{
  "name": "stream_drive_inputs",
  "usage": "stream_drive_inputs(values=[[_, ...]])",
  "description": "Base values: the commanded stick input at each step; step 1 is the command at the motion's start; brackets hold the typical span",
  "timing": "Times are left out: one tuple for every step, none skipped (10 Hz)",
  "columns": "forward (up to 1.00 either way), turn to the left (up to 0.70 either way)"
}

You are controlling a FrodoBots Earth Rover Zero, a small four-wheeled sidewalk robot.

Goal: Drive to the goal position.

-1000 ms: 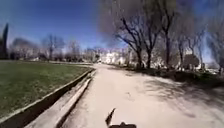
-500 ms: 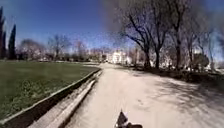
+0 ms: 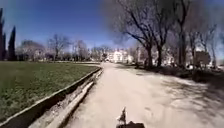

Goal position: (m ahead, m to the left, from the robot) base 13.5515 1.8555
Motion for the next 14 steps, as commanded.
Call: stream_drive_inputs(values=[[0.95, 0.00], [0.95, 0.00], [0.95, 0.00], [0.95, 0.00], [0.95, 0.00], [0.95, 0.00], [0.95, 0.13], [0.95, 0.31], [0.95, 0.37], [0.95, 0.29], [0.95, 0.00], [0.95, 0.00], [0.95, 0.00], [0.95, 0.00]])
